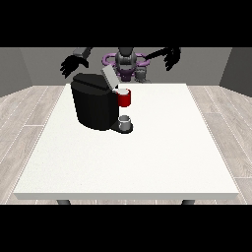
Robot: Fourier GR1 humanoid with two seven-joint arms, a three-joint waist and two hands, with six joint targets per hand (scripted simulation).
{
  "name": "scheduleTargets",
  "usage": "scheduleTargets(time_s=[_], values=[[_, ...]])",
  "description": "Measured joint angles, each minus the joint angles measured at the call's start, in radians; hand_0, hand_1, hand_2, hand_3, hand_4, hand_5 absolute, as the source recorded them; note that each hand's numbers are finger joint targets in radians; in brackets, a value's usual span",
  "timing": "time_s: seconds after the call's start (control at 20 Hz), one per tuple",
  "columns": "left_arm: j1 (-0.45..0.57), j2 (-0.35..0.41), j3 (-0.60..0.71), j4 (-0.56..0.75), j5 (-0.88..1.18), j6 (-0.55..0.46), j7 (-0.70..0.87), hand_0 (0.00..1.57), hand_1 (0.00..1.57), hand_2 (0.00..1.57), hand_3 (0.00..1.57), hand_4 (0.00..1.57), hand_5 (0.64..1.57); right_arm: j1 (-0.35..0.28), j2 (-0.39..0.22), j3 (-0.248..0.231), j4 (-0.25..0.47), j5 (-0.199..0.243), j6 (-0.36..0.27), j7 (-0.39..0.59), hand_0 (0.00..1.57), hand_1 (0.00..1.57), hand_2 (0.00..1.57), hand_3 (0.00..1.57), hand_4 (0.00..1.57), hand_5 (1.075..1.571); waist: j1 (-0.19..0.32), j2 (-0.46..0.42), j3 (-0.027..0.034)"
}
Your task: Insert the coffee pod into the coffee machine and close the lid
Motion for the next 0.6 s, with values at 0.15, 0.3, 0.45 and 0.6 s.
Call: scheduleTargets(time_s=[0.15, 0.3, 0.45, 0.6], values=[[0.059, -0.035, 0.024, -0.007, 0.044, -0.001, -0.001, 0.00, 0.00, 0.00, 0.00, 0.21, 1.571, -0.005, -0.020, 0.019, -0.036, 0.007, 0.022, 0.037, 0.00, 0.00, 0.00, 0.00, 0.37, 1.571, 0.021, -0.045, 0.0002], [0.106, -0.045, 0.050, -0.015, 0.084, -0.005, -0.007, 0.00, 0.00, 0.00, 0.00, 0.00, 1.571, -0.028, -0.034, 0.042, -0.088, -0.005, 0.059, 0.077, 0.00, 0.00, 0.00, 0.00, 0.12, 1.571, 0.029, -0.066, 0.0001], [0.152, -0.057, 0.061, -0.026, 0.115, -0.020, -0.008, 0.00, 0.00, 0.00, 0.00, 0.00, 1.571, -0.058, -0.051, 0.059, -0.129, -0.002, 0.080, 0.110, 0.00, 0.00, 0.00, 0.00, 0.04, 1.571, 0.051, -0.084, 0.0002], [0.189, -0.085, 0.057, -0.054, 0.145, -0.041, -0.003, 0.00, 0.00, 0.00, 0.00, 0.06, 1.571, -0.095, -0.070, 0.051, -0.145, -0.015, 0.099, 0.133, 0.00, 0.00, 0.00, 0.00, 0.00, 1.571, 0.090, -0.092, 0.0001]])
